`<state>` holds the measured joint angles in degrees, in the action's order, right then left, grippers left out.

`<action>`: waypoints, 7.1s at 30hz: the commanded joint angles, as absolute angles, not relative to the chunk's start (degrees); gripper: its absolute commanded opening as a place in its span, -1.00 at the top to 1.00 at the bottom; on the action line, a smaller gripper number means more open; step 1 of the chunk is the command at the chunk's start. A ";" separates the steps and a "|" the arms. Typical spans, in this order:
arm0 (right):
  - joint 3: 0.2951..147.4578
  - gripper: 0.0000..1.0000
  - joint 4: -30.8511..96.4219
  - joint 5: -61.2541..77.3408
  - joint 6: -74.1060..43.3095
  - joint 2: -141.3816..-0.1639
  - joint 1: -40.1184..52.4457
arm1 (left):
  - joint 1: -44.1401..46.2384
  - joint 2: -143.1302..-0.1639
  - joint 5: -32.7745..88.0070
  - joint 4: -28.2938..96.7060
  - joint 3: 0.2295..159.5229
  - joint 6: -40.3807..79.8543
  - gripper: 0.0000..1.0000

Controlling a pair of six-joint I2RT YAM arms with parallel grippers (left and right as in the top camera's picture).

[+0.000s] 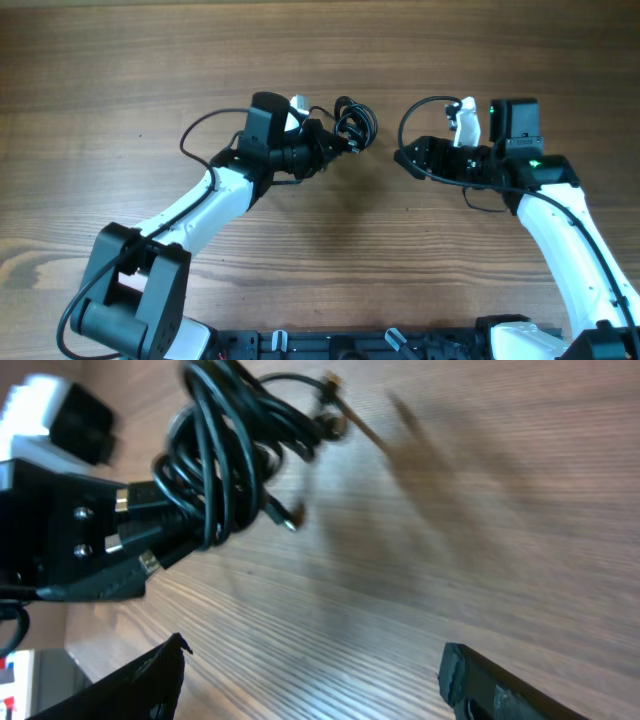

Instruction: Untangle cables

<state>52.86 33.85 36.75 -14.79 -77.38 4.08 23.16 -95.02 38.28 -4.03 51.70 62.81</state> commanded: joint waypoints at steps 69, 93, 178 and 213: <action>53.78 0.04 5.21 15.14 -34.68 -89.10 9.58 | 21.17 -93.95 81.19 -64.31 52.21 117.69 0.92; 53.67 -0.04 13.52 50.22 -35.46 -89.97 14.26 | 13.13 -94.17 66.94 -13.32 52.18 97.86 0.92; 53.67 -1.00 11.75 36.03 -32.47 -87.11 8.60 | 25.50 -101.32 18.00 12.91 52.18 39.22 -0.67; 53.67 -0.99 17.56 39.38 -22.48 -87.13 8.62 | 24.40 -88.31 9.50 15.66 52.21 23.20 0.92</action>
<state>53.56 16.73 38.09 -25.76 -87.09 8.62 26.94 -99.68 10.87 11.84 52.16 23.46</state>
